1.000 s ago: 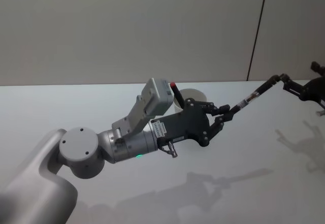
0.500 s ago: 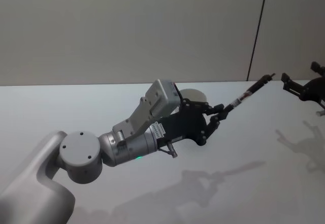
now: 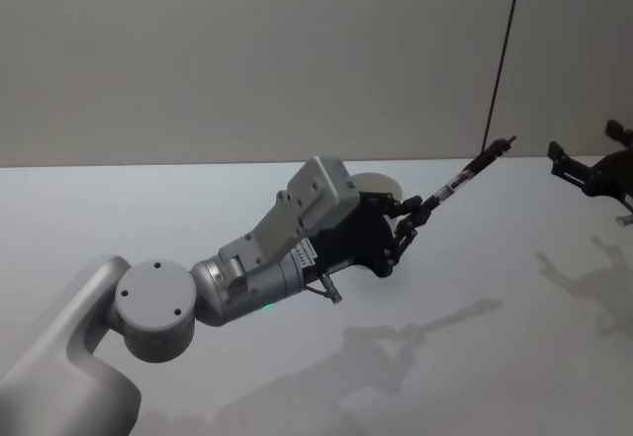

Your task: Place the pen into the pen holder.

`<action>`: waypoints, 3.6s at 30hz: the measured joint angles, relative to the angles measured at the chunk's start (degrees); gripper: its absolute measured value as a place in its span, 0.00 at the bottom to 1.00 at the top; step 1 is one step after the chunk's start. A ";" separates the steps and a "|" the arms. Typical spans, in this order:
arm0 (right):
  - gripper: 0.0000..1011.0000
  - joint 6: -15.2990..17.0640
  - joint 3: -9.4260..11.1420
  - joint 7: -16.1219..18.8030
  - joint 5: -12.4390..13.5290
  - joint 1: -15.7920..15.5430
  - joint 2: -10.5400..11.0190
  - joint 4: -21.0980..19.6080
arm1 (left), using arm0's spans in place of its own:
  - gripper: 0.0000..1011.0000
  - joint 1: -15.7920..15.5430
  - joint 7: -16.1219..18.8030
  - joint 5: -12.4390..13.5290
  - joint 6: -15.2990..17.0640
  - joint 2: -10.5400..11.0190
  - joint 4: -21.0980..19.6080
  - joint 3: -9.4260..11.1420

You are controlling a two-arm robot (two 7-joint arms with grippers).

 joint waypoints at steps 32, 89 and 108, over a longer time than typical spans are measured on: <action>0.99 0.00 0.00 0.10 0.15 -0.05 0.04 0.00 | 0.12 0.17 2.03 1.39 -1.23 0.23 -0.63 0.33; 0.99 27.26 5.37 18.37 20.01 -9.30 4.79 -12.58 | 0.12 0.17 2.17 1.44 -1.37 0.22 -0.63 0.33; 0.99 37.75 5.58 19.52 29.54 -13.68 4.65 -20.08 | 0.12 0.17 2.17 1.44 -1.37 0.22 -0.63 0.33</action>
